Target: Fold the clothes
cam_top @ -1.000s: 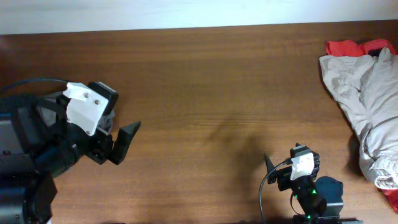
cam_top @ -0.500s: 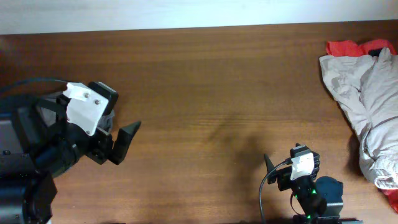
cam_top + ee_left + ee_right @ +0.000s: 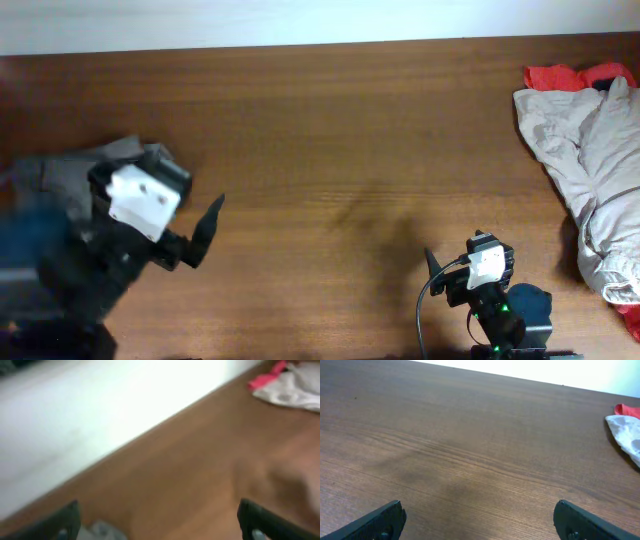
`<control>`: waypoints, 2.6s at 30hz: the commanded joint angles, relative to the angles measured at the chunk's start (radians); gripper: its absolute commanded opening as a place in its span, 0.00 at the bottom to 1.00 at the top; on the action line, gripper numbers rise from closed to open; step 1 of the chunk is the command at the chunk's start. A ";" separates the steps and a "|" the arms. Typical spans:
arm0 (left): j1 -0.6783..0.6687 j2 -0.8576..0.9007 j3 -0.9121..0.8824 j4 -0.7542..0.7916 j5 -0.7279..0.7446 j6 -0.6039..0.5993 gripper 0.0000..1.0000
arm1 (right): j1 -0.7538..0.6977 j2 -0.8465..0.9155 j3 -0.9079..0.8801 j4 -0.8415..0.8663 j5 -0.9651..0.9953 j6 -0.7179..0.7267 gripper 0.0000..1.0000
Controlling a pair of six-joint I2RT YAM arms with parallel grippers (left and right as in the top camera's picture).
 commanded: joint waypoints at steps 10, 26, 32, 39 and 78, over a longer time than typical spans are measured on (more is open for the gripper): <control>-0.023 -0.484 -0.834 0.507 -0.013 -0.089 0.99 | -0.008 -0.010 -0.007 0.002 -0.016 0.008 0.99; -0.085 -0.826 -1.253 0.671 -0.040 -0.103 0.99 | -0.008 -0.010 -0.007 0.002 -0.016 0.008 0.99; -0.104 -0.826 -1.266 0.711 -0.072 -0.103 0.99 | -0.008 -0.010 -0.007 0.002 -0.016 0.008 0.99; -0.104 -0.826 -1.266 0.711 -0.072 -0.103 1.00 | -0.008 -0.010 -0.007 0.002 -0.016 0.008 0.99; -0.104 -0.826 -1.266 0.711 -0.072 -0.103 0.99 | -0.008 -0.010 -0.007 0.002 -0.016 0.008 0.99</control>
